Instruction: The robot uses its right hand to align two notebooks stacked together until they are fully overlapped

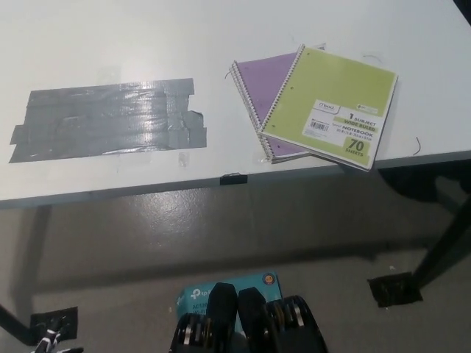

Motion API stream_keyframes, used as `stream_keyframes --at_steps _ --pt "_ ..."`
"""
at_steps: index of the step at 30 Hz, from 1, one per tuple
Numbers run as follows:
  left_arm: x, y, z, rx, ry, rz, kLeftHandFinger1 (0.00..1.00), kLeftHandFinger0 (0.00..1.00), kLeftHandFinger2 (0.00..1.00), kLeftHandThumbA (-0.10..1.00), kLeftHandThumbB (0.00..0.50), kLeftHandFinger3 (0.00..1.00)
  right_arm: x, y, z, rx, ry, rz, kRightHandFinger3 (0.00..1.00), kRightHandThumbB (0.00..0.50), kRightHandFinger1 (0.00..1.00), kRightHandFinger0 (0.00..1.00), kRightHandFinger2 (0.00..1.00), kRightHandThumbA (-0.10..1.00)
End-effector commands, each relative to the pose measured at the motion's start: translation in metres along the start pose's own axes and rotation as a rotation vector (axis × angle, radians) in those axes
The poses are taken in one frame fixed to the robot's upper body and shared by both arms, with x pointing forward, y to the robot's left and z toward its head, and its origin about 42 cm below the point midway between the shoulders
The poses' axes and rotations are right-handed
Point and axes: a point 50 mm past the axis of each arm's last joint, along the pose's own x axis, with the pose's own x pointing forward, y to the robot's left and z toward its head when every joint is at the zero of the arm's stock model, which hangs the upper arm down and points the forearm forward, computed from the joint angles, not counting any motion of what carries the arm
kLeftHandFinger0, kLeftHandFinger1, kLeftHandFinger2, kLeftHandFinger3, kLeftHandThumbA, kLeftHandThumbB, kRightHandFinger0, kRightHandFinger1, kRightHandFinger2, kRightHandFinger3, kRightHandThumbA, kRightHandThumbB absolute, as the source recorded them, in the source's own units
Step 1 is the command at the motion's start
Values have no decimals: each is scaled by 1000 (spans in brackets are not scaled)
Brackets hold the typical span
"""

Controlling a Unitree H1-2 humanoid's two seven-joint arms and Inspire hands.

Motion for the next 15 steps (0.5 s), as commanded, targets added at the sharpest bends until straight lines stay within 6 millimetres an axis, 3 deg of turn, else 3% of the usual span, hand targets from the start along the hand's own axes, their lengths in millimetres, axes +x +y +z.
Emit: stream_keyframes --at_steps 1,3,4,5,7,8,9,10,11,15 --pt "-7 6 5 22 -8 -5 683 676 840 1000 500 1000 13 -82 85 -113 -135 -290 1000 249 1000 1000 1000 1000" --pt "-7 6 6 32 -12 -3 677 687 825 1000 500 1000 16 -96 108 -89 -184 -342 1000 243 1000 1000 1000 1000" --pt "-6 6 6 33 -8 0 679 687 824 1000 500 1000 18 -107 129 -119 -210 -378 1000 245 1000 1000 1000 1000" --pt "-6 5 5 33 -7 -2 678 665 825 1000 500 1000 22 -125 167 -131 -279 -403 1000 257 1000 1000 1000 1000" --pt "-7 4 4 35 -5 -7 685 674 845 1000 500 1000 22 -133 193 -151 -313 -433 1000 246 1000 1000 1000 1000" --pt "-8 3 3 33 -4 -13 685 677 848 1000 500 1000 22 -136 204 -151 -330 -444 1000 313 1000 1000 1000 1000" --pt "-8 3 3 34 -5 -14 685 678 852 1000 500 1000 23 -140 221 -174 -351 -446 1000 262 1000 1000 1000 983" --pt "-7 4 3 31 -6 -14 683 679 856 1000 500 1000 22 -142 258 -189 -418 -442 1000 264 1000 1000 1000 949" --pt "-8 2 1 29 -3 -16 682 679 858 1000 500 1000 21 -142 257 -191 -412 -440 1000 265 1000 1000 1000 947" --pt "-9 0 1 29 -5 -9 675 684 822 1000 500 1000 22 -136 304 -224 -479 -419 1000 227 1000 1000 1000 982"
